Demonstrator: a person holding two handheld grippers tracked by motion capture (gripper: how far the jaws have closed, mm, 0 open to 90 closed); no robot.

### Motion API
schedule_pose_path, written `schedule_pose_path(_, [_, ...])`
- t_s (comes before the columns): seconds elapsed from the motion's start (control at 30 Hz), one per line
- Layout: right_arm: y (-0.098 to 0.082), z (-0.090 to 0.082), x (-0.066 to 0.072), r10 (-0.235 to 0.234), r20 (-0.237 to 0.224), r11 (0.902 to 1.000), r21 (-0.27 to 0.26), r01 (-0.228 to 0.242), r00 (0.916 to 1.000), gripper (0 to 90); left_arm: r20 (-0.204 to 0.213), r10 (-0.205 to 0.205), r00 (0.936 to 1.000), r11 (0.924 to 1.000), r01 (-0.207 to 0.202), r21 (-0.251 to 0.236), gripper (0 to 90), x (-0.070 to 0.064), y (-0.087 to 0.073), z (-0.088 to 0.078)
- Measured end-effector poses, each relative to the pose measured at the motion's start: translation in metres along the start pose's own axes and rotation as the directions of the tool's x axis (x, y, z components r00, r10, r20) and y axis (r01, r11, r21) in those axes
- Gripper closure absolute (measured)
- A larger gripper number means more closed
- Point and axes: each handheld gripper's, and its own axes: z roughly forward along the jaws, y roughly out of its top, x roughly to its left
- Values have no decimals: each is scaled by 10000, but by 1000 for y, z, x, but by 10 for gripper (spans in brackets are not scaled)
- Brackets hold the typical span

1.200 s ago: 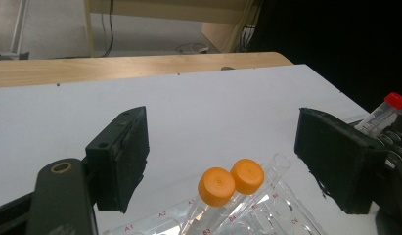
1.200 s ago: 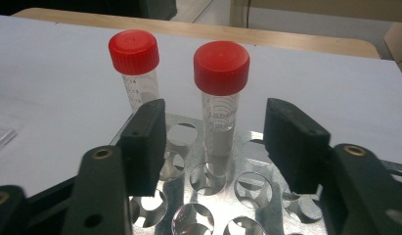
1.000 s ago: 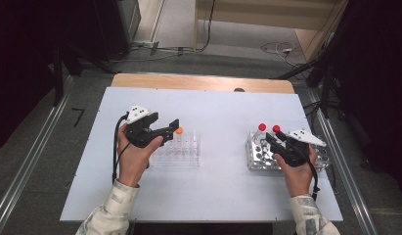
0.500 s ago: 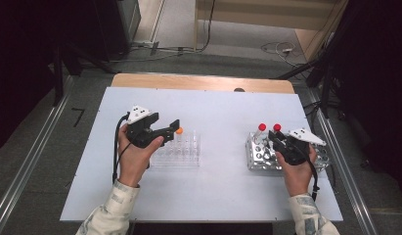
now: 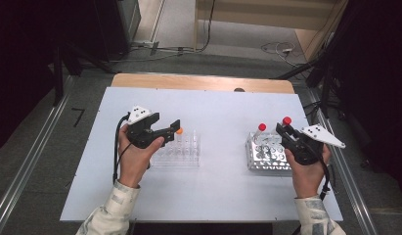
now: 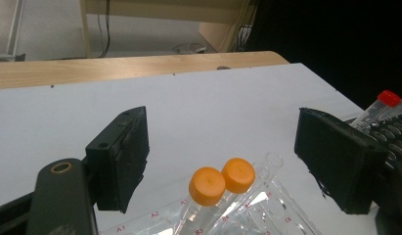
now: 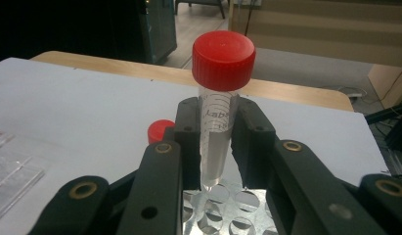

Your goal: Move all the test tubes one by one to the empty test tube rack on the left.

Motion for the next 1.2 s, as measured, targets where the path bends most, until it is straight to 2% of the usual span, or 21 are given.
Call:
schedule_pose_path(0.33, [1,-7,2,9,-183,9999,115,-7,9998,715,119,50,9999,10000,-49,-60,213,-2,2,-3])
schedule_pose_path(0.57, [-2,-8,9,-39,-520,9996,265,53,9986,715,269,149,9995,9998,-146,-100,214,-7,3,-4])
schedule_pose_path(0.83, [-2,-7,28,-283,-1166,9990,319,323,9928,715,439,153,9989,9998,-146,-158,214,-11,4,-6])
schedule_pose_path(1.2, [-8,2,59,-616,-2055,9956,562,747,9767,715,663,371,9971,9993,-363,-134,214,-21,4,-6])
